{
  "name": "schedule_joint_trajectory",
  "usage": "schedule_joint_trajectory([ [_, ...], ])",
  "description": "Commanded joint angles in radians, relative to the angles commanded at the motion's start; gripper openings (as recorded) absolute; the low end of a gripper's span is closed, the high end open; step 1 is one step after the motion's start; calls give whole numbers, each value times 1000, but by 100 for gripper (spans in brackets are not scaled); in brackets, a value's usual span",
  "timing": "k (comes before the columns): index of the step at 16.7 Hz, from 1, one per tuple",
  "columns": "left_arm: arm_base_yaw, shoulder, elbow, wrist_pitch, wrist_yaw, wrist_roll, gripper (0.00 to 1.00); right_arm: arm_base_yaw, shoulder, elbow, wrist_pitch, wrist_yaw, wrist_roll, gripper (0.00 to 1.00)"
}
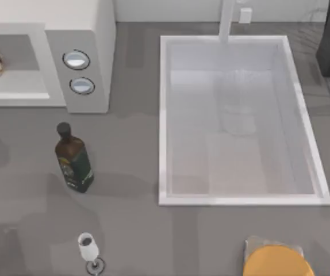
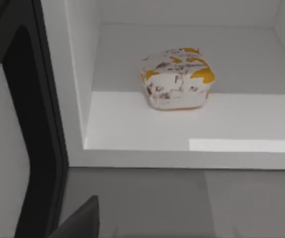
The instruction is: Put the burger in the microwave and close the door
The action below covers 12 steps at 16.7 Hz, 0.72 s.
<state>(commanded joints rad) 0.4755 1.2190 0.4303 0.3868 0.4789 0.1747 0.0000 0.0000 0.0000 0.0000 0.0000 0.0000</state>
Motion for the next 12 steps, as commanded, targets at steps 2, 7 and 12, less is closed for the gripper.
schedule_joint_trajectory([
  [2,0,-56,44,-117,1,-7,100,0,0,0,0,0,0,100],
  [7,0,-151,133,-232,0,-4,100,0,0,0,0,0,0,100],
  [12,-10,-159,123,-233,-5,-6,100,0,0,0,0,0,0,100],
])
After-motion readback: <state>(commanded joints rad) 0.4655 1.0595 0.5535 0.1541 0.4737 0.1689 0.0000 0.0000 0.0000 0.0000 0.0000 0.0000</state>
